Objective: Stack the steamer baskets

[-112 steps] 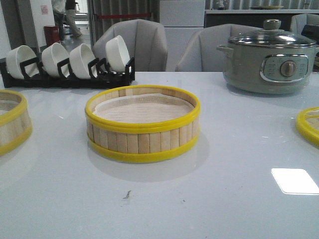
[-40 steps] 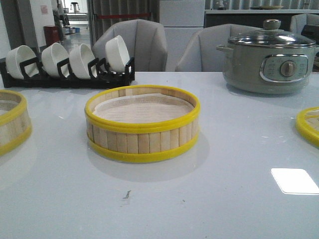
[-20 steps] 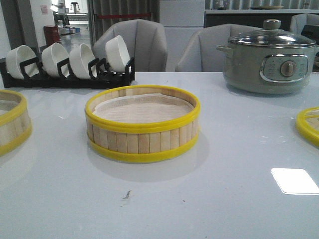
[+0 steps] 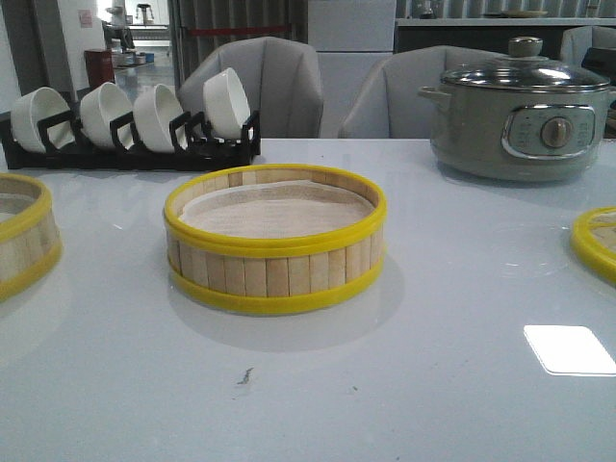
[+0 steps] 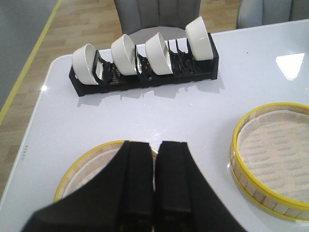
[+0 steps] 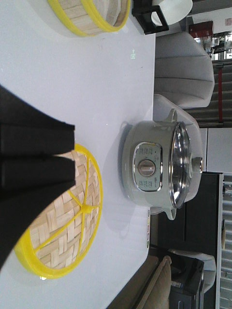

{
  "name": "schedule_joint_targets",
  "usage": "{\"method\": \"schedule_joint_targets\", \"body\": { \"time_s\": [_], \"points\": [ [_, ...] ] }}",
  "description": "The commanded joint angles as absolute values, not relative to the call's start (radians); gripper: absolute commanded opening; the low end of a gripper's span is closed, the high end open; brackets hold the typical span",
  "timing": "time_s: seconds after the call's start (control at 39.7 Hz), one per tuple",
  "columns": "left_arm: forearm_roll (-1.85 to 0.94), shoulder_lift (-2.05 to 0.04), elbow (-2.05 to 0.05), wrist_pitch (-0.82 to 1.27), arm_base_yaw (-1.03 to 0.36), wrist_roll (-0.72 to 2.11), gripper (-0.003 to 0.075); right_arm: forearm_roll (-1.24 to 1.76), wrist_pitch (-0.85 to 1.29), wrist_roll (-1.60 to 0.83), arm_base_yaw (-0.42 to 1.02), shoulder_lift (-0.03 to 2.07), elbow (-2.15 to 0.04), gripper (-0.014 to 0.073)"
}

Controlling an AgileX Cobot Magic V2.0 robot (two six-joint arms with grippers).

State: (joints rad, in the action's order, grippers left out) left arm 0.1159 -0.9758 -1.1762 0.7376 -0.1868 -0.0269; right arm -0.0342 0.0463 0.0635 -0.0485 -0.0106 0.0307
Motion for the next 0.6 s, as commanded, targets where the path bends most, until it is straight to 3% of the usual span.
{"method": "schedule_joint_targets", "body": {
  "time_s": [0.0, 0.58],
  "points": [
    [0.107, -0.986, -1.212, 0.652, -0.194, -0.026, 0.0086, -0.038, -0.045, 0.053, -0.051, -0.032, 0.015, 0.0028],
    [0.135, -1.041, -1.211, 0.615, -0.194, -0.026, 0.0086, -0.038, -0.045, 0.053, -0.051, -0.032, 0.015, 0.0028]
  ]
}}
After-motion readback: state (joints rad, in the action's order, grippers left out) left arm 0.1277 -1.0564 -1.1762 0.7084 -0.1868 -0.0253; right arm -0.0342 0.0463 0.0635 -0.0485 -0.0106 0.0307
